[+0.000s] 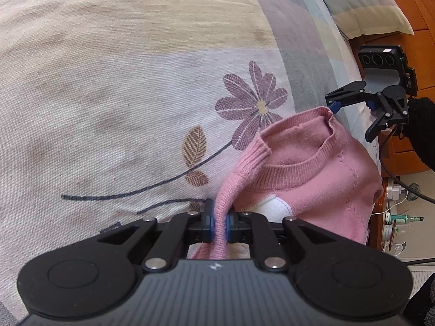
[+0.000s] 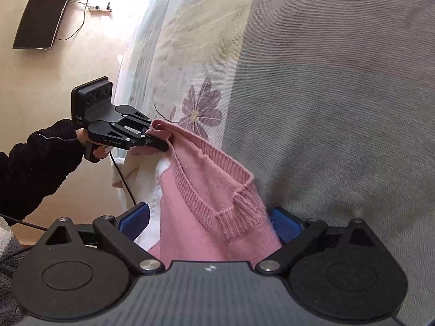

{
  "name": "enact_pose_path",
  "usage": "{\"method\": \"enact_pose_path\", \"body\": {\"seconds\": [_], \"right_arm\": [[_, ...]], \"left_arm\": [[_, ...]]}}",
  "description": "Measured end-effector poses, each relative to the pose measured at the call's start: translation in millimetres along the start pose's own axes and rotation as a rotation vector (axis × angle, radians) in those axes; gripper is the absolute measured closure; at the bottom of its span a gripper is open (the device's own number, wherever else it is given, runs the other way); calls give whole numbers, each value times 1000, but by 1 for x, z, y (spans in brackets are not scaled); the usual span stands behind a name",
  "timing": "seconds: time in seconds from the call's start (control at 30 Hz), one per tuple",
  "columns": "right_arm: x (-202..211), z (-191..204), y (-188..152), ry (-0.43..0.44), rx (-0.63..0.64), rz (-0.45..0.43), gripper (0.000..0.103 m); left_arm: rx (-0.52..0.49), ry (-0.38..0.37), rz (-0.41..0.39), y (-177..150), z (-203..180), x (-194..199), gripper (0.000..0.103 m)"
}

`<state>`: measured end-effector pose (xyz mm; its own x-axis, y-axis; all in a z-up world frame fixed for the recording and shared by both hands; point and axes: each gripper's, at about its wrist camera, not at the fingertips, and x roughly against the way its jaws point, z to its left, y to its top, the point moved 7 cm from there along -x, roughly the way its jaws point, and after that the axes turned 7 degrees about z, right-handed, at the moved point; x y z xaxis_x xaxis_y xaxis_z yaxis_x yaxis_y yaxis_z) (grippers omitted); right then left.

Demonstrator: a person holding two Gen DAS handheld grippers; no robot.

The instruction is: Fold clothes

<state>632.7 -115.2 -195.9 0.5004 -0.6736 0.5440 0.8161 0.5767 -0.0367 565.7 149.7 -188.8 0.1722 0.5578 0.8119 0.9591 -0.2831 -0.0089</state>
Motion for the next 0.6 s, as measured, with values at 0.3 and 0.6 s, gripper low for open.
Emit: {"method": "enact_pose_path", "body": {"seconds": [0.3, 0.6], "right_arm": [[4, -22, -43, 8, -113, 5, 25], [-2, 10, -40, -439, 90, -4, 87]], "left_arm": [[19, -26, -51, -4, 3, -2, 91], [-11, 60, -83, -8, -18, 5, 98]]}}
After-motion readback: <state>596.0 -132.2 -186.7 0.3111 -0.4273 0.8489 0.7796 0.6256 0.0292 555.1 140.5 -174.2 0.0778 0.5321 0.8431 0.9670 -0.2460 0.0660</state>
